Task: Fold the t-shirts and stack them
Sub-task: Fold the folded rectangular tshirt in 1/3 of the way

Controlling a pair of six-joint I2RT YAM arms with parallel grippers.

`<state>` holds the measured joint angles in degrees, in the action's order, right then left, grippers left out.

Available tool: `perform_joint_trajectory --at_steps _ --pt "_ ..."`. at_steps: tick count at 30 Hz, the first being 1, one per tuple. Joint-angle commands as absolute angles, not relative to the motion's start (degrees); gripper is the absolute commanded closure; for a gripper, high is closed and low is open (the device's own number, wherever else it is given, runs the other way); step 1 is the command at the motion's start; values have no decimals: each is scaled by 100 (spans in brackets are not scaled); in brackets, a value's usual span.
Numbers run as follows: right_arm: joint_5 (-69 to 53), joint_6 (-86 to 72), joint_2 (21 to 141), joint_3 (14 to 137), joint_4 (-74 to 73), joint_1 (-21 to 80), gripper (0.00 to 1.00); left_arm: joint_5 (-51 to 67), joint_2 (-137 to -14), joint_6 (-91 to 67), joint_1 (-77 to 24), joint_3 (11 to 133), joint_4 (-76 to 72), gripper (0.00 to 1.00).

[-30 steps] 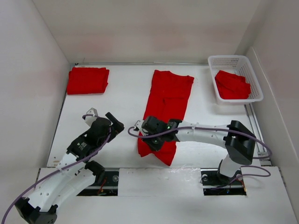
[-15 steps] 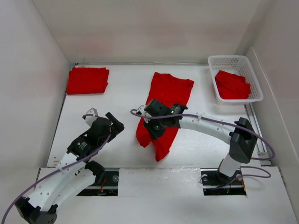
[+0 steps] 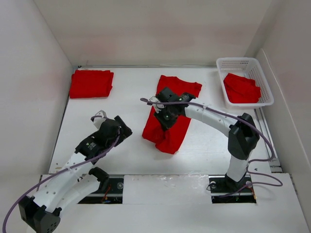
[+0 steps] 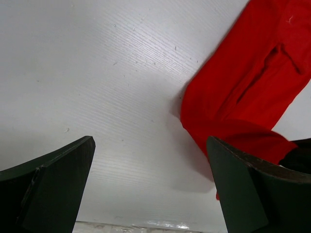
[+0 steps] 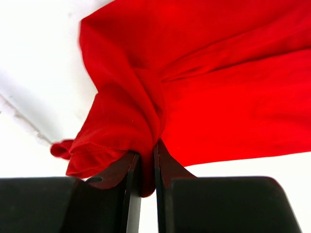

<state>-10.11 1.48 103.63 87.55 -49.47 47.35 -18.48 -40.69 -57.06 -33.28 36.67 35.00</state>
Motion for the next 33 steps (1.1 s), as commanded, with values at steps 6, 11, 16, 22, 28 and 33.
perform_joint_trajectory --at_steps 6,11,16,22,28,33 --pt "-1326 825 10696 9404 -5168 4228 100 -1802 -4122 -5555 -3322 3806 3313 0" --pt "-1380 1124 10810 9642 -5229 4061 100 -1802 -4122 -5555 -3322 3806 3261 0" --pt "-1556 1581 10925 9949 -5422 3894 99 -1802 -4122 -5502 -3322 3806 3261 0" --pt "-1617 1933 11109 10187 -5616 3657 99 -1802 -4122 -5502 -3322 3806 3261 0" --pt "-1801 2205 11355 10678 -5810 3376 98 -1749 -4122 -5502 -3322 3753 3261 0" --pt "-1872 2443 11671 10994 -5959 3270 98 -1749 -4175 -5502 -3322 3753 3208 0"
